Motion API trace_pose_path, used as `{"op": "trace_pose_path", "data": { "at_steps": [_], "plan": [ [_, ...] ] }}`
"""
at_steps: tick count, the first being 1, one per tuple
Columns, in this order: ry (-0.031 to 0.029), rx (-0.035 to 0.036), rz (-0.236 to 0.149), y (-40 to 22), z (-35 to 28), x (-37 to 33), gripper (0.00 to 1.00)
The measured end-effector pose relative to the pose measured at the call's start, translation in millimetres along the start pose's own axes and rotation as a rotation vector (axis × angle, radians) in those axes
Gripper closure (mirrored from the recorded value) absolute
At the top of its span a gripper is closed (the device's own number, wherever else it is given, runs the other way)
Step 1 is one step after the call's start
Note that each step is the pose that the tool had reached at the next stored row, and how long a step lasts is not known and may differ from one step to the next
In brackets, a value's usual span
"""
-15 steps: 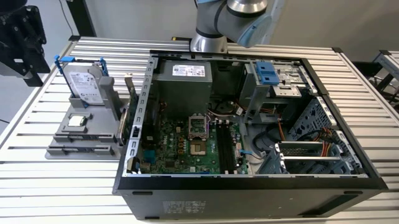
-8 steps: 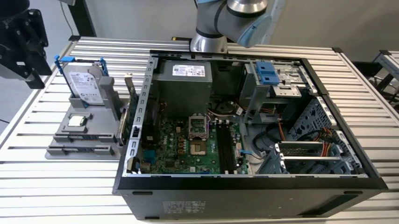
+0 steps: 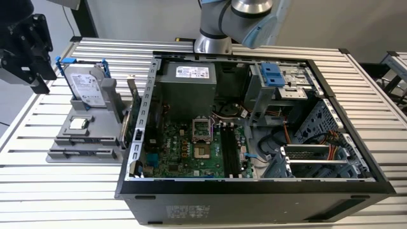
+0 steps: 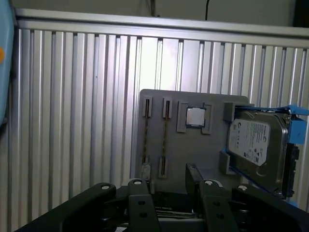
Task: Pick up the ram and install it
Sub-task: 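Pick up the ram and move it above insertion slot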
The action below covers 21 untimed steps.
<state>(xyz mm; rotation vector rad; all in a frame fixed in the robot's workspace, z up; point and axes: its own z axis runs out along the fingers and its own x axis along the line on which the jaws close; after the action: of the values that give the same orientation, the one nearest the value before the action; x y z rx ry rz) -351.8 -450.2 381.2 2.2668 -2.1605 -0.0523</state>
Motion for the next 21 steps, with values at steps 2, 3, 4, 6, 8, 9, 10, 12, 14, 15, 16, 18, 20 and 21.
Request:
{"op": "trace_pose_path", "data": {
  "at_steps": [2,3,4,6,8,9,10,12,14,15,16,18,20,21],
  "plan": [
    [-0.0001,0.0003,0.000,0.0,0.5,0.0,0.00],
    [-0.0003,0.0005,0.000,-0.1,1.6,0.0,0.00],
    [-0.0003,0.0005,0.000,-0.1,3.1,0.0,0.00],
    [-0.0001,0.0003,0.000,-0.5,6.6,0.1,0.00],
    [-0.0001,0.0004,0.000,-0.8,10.2,0.2,0.00],
    [-0.0002,0.0004,0.000,-0.9,12.1,0.2,0.00],
    [-0.0002,0.0004,0.000,-1.1,13.9,0.2,0.00],
    [-0.0001,0.0004,0.000,-1.3,17.5,0.3,0.00],
    [-0.0001,0.0006,0.001,-1.4,21.2,0.4,0.00],
    [0.0001,0.0006,0.001,-1.5,22.9,0.4,0.00],
    [0.0004,0.0007,0.001,-1.6,24.7,0.5,0.00],
    [0.0007,0.0013,0.002,-1.7,28.4,0.6,0.00],
    [0.0012,0.0031,0.003,-1.8,31.9,0.6,0.00],
    [0.0014,0.0041,0.003,-1.8,33.9,0.6,0.00]
  ]
}}
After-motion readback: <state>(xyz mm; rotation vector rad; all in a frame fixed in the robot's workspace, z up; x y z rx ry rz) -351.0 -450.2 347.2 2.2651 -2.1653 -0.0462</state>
